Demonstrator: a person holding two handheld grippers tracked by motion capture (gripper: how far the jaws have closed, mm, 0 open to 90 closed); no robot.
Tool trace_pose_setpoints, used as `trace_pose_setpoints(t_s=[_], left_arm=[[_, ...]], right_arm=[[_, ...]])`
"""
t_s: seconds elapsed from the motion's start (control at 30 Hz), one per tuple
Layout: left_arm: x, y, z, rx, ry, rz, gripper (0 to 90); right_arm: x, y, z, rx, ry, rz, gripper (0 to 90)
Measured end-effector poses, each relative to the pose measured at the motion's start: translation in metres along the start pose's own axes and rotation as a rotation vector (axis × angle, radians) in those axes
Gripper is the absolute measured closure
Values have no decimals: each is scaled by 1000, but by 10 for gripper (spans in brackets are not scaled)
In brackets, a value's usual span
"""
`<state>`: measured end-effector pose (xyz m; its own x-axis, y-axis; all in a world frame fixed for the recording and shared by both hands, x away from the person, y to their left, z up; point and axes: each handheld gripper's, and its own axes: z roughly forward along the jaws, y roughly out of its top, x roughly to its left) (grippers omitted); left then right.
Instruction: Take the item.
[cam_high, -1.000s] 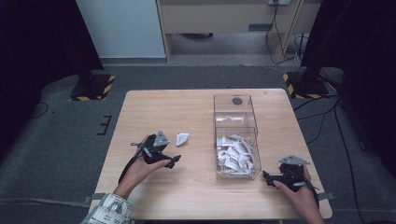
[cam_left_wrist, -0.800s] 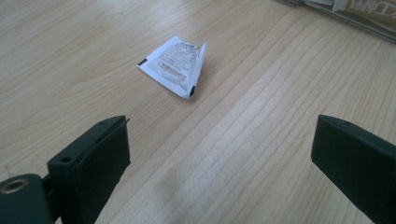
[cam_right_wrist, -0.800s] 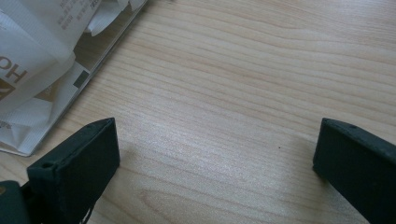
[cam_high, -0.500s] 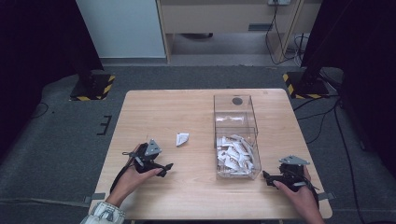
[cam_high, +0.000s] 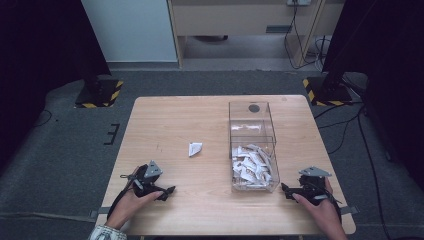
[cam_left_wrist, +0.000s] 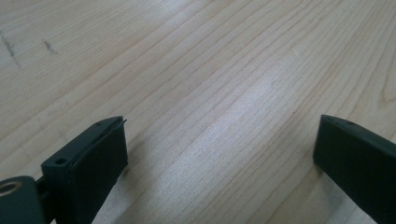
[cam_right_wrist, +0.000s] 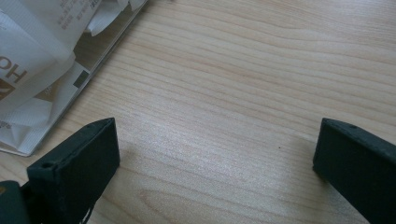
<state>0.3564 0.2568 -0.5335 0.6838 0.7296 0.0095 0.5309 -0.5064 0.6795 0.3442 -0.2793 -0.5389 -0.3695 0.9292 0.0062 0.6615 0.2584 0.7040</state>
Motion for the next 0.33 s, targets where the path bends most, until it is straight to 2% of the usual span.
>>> trace_pose_setpoints(t_s=[0.1,0.33], left_arm=[[0,-5,0,-31,2,-15,16],[0,-5,-1,-29,6,-22,14]], right_arm=[[0,0,0,0,0,-1,8],[0,0,0,0,0,0,8]])
